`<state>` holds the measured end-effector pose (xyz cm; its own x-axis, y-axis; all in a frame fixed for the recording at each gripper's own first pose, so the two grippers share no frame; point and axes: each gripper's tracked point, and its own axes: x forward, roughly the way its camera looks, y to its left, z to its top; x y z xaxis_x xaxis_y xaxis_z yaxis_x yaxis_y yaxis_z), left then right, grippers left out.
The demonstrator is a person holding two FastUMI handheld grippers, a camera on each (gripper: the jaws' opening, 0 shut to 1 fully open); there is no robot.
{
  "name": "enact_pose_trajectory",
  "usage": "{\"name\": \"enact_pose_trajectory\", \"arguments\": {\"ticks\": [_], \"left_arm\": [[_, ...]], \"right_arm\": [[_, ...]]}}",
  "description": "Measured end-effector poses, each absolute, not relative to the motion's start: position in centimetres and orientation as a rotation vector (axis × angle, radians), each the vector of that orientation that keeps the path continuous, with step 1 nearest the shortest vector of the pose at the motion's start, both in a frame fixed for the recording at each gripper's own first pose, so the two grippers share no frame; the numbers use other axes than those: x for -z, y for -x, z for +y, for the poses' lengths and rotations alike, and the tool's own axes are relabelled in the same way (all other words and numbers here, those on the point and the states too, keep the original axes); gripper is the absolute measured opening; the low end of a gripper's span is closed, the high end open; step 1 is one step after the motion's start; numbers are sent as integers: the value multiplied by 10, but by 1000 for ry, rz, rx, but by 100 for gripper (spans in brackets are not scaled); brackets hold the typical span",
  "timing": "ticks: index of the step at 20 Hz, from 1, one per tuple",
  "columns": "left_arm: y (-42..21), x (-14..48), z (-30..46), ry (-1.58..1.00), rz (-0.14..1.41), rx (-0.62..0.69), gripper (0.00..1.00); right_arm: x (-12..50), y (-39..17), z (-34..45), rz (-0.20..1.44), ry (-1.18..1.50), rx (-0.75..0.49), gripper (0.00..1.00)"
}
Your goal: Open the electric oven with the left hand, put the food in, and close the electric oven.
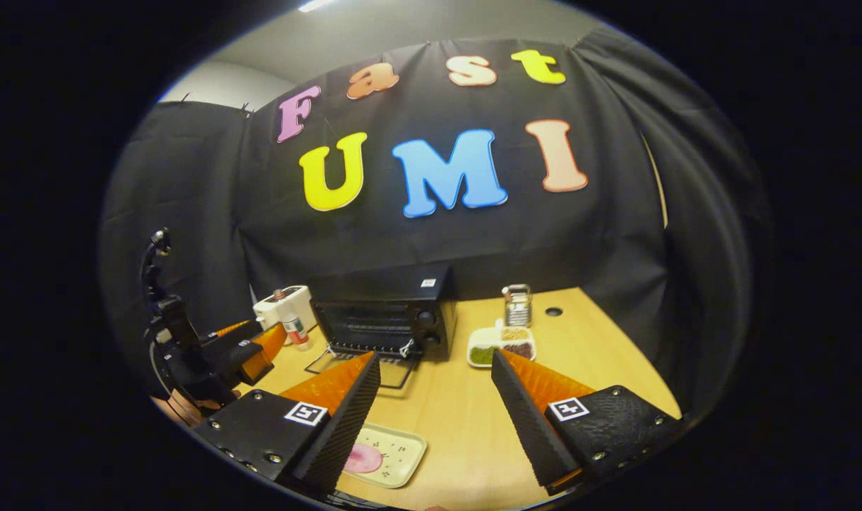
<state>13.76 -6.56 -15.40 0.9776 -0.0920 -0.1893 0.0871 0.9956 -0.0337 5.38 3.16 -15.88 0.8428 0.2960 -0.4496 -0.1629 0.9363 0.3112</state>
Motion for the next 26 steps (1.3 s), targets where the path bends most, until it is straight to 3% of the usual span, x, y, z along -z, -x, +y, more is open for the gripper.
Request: {"name": "enact_pose_trajectory", "arguments": {"ticks": [3,4,5,11,20,21,22,23,26], "left_arm": [[-119,124,-41,6,141,50,96],[-113,116,-32,-3,129,35,100],[-106,111,-25,-4,123,20,96],[-84,88,3,-22,91,-43,100],[-68,95,51,-34,116,-135,97],[-68,94,55,-29,115,-144,97],[-68,92,60,-24,113,-154,97],[-66,92,65,-21,110,-164,97],[-65,94,75,-19,113,-182,96]], "right_arm": [[196,-43,48,679,-345,-328,99],[206,-38,53,723,-375,-349,98],[218,-33,59,776,-406,-371,98],[286,-1,93,1098,-519,-461,99],[360,24,105,1380,-539,-426,96],[362,23,107,1393,-555,-417,83],[369,25,108,1416,-552,-401,77],[373,23,107,1427,-547,-381,56],[381,22,95,1465,-536,-320,34]]}}
